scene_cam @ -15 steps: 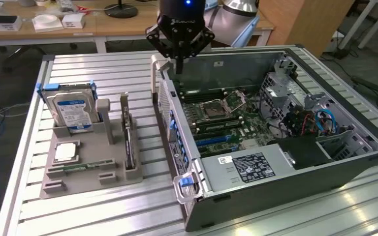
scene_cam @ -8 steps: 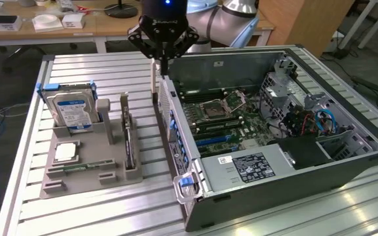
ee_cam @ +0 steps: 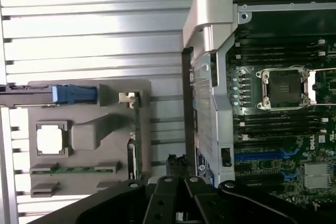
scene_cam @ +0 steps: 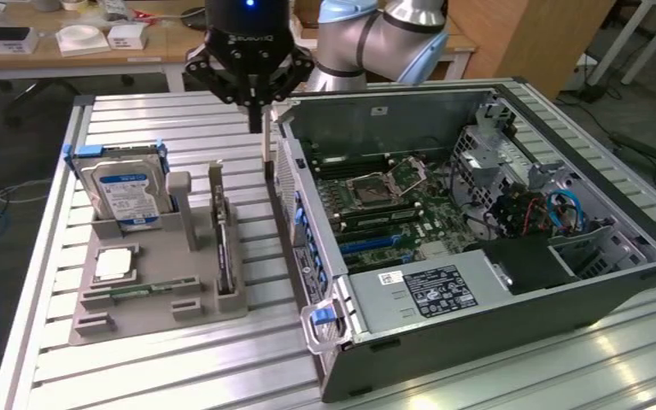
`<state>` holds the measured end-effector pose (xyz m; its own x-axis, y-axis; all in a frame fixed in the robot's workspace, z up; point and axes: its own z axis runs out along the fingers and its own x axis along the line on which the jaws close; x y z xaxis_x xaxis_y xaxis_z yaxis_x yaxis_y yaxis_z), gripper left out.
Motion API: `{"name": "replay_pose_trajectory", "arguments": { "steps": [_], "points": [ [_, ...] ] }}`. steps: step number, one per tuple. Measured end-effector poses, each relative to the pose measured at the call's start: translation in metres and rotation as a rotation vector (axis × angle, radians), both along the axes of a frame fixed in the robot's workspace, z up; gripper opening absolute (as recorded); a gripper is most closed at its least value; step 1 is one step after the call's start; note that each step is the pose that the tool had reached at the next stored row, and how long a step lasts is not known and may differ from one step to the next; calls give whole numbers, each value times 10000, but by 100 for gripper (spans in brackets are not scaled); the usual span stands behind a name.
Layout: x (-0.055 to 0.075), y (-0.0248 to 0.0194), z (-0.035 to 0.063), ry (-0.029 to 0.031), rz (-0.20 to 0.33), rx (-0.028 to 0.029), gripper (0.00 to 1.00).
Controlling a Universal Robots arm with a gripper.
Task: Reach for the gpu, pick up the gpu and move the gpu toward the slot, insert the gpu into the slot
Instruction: 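Reach for the gpu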
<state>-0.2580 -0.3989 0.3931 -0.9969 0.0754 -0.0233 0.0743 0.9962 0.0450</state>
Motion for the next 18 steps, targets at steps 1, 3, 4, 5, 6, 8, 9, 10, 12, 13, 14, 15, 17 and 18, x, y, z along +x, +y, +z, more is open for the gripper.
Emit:
{"name": "replay_pose_trajectory", "arguments": {
  "steps": [1, 3, 4, 5, 6, 8, 9, 10, 12, 13, 14, 15, 17, 18],
  "points": [
    [-41, 0, 0, -1, 0, 0, 10],
    [-123, 0, -1, -1, 1, 0, 10],
    [-161, 0, -1, 0, 2, 0, 10],
    [-201, 0, -1, 0, 0, 0, 10],
    [-239, 0, -1, -1, 0, 1, 10],
    [-306, 0, -1, 0, 1, 0, 10],
    [-342, 0, -1, -1, 2, 0, 10],
    [-380, 0, -1, 0, 2, 0, 10],
    [-464, 0, -1, 0, -1, 0, 10],
    [-506, 0, -1, 0, 0, 0, 10],
    [-547, 0, -2, 0, 0, 0, 10],
    [-589, 0, -2, 0, 1, 0, 10],
    [-675, 0, -1, 0, 1, 0, 10],
    [-712, 0, -2, 0, 0, 0, 10]
  ]
}}
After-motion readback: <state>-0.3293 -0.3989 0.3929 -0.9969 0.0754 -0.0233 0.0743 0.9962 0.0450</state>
